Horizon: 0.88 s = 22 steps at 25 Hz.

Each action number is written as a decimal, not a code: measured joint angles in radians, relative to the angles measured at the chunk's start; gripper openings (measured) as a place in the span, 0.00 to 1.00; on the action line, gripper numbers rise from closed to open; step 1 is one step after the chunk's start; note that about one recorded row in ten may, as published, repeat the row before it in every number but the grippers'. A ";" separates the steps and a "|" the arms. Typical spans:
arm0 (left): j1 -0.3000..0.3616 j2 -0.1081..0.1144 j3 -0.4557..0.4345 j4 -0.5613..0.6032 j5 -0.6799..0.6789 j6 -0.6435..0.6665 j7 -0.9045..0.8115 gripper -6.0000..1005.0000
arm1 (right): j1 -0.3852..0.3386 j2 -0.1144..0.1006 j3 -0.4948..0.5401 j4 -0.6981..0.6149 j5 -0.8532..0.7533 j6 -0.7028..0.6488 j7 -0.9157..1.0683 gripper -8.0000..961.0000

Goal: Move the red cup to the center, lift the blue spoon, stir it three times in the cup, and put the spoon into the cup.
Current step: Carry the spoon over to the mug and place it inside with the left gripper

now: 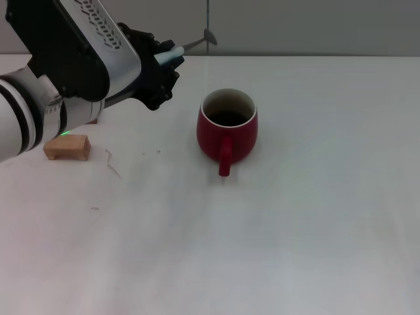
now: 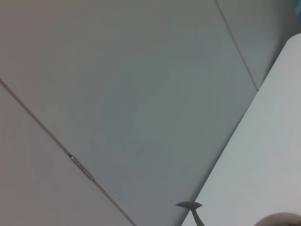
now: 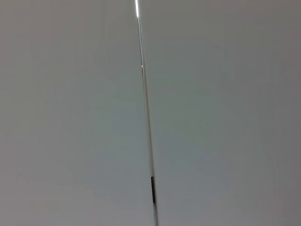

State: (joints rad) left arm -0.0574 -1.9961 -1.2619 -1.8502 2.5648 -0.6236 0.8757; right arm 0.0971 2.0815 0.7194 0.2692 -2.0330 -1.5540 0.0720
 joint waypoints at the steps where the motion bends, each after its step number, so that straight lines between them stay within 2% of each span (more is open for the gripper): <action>1: -0.003 -0.014 -0.017 -0.001 -0.016 -0.022 0.035 0.18 | 0.000 0.000 0.000 0.000 0.000 0.000 0.000 0.86; 2: -0.018 -0.045 -0.062 -0.007 -0.039 -0.097 0.093 0.18 | -0.001 0.000 0.000 -0.001 0.001 0.000 0.000 0.86; 3: -0.018 -0.045 -0.062 -0.007 -0.039 -0.097 0.093 0.18 | -0.001 0.000 0.000 -0.001 0.001 0.000 0.000 0.86; 4: -0.047 -0.057 -0.098 -0.012 -0.052 -0.180 0.120 0.18 | -0.002 0.000 0.000 -0.002 0.002 0.000 0.000 0.86; 8: -0.085 -0.056 -0.141 -0.022 -0.072 -0.277 0.127 0.18 | -0.002 0.000 0.000 -0.007 0.003 0.003 0.000 0.86; 12: -0.148 -0.059 -0.229 -0.056 -0.079 -0.446 0.132 0.18 | -0.002 0.000 0.000 -0.014 0.003 0.006 0.000 0.86; 15: -0.166 -0.059 -0.247 -0.069 -0.074 -0.496 0.132 0.18 | -0.003 0.001 0.000 -0.018 0.004 0.006 0.000 0.86; 17: -0.196 -0.059 -0.266 -0.088 -0.069 -0.591 0.133 0.18 | -0.003 0.001 0.000 -0.020 0.004 0.006 0.000 0.86; 22: -0.227 -0.060 -0.268 -0.089 -0.055 -0.671 0.134 0.18 | -0.004 0.002 0.000 -0.021 0.004 0.006 0.000 0.86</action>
State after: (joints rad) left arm -0.2841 -2.0562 -1.5299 -1.9389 2.5100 -1.2945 1.0094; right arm 0.0936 2.0831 0.7195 0.2484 -2.0293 -1.5477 0.0720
